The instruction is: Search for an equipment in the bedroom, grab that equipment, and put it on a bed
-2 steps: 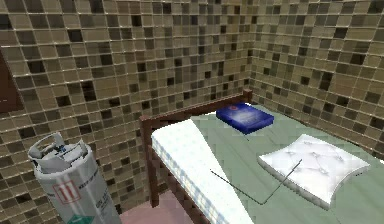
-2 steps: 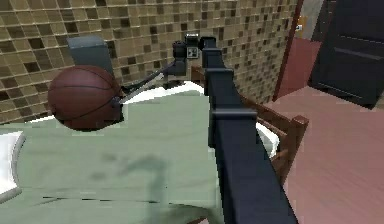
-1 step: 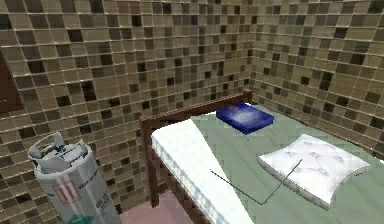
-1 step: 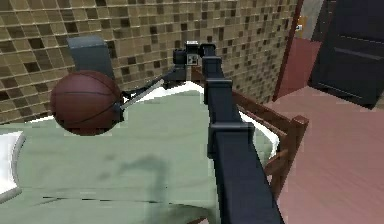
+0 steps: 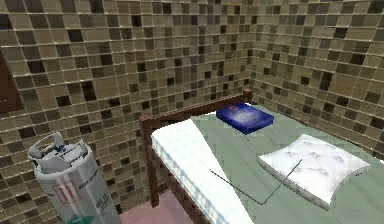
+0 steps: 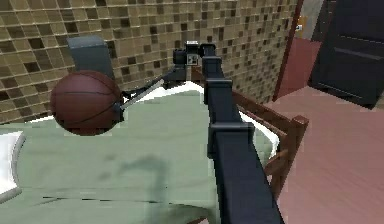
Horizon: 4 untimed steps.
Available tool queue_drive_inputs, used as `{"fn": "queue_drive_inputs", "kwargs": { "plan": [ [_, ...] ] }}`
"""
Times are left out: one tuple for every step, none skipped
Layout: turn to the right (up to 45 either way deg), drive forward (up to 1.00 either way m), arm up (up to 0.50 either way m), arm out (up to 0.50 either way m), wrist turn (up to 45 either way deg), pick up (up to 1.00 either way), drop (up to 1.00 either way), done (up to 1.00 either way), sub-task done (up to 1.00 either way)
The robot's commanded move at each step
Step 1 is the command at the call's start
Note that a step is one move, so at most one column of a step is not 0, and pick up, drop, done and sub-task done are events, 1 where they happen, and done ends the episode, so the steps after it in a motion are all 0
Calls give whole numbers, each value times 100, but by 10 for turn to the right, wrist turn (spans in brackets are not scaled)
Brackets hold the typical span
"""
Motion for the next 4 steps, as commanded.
{"fn": "queue_drive_inputs", "kwargs": {
  "plan": [
    [0, 0, 0, 0, 0, 0, 100, 0, 0],
    [0, 0, 2, 0, 0, 0, 0, 0, 0],
    [0, 0, 0, -8, 0, 0, 0, 0, 0],
    [0, 0, 0, 0, 0, 0, 0, 100, 0]
  ]
}}
